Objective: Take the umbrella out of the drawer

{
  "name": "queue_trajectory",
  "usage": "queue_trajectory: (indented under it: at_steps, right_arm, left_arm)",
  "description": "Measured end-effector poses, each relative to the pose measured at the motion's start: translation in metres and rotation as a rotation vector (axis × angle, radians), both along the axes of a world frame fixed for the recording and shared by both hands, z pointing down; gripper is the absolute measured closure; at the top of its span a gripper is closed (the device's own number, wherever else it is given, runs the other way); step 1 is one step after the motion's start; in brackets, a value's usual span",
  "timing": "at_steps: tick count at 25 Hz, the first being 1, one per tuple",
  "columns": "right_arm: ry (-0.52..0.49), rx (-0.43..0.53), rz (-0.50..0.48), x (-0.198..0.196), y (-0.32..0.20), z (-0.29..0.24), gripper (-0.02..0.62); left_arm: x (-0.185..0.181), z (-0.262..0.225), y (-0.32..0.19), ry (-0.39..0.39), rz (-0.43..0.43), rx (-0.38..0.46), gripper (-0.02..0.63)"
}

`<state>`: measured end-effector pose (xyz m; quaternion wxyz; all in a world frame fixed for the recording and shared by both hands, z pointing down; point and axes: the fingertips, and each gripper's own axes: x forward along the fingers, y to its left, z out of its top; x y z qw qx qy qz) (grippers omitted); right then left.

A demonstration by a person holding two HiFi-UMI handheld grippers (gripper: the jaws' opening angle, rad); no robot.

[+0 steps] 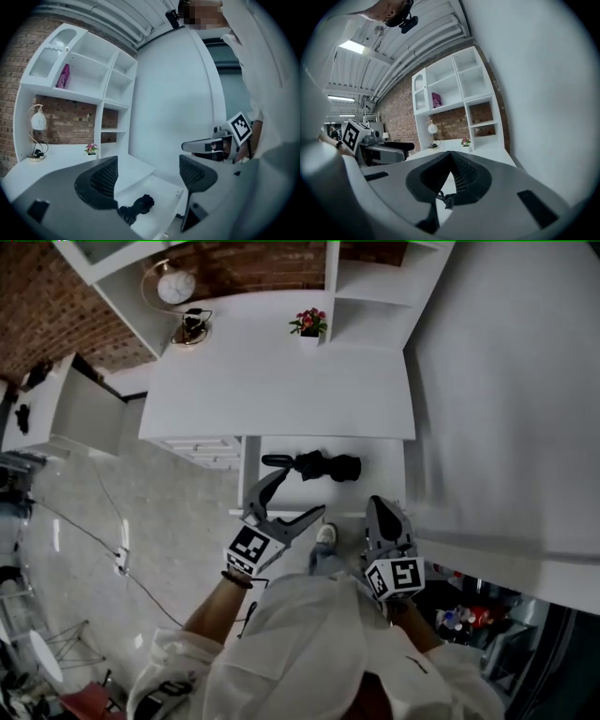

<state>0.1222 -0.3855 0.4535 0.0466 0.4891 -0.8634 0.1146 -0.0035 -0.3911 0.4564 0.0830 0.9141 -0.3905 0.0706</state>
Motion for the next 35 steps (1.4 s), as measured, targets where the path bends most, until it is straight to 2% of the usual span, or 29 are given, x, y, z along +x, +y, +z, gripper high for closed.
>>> queue_trajectory:
  at_steps: [9, 16, 25, 30, 35]
  right_arm:
    - [0.010, -0.084, -0.069, 0.001, -0.069, 0.046, 0.578]
    - [0.045, -0.154, -0.061, -0.010, -0.096, 0.086, 0.578]
    - [0.084, -0.290, 0.050, -0.015, -0.117, 0.151, 0.578]
    - [0.106, -0.347, 0.119, -0.016, -0.127, 0.178, 0.578]
    - [0.124, -0.392, 0.165, -0.013, -0.139, 0.213, 0.578]
  left_arm:
    - [0.032, 0.055, -0.062, -0.201, 0.134, -0.024, 0.204]
    - [0.029, 0.098, -0.086, -0.204, 0.186, -0.110, 0.204]
    - [0.052, 0.178, -0.103, -0.344, 0.430, -0.140, 0.204]
    - [0.060, 0.226, -0.112, -0.448, 0.538, -0.170, 0.204]
    - [0.074, 0.283, -0.114, -0.562, 0.699, -0.180, 0.204]
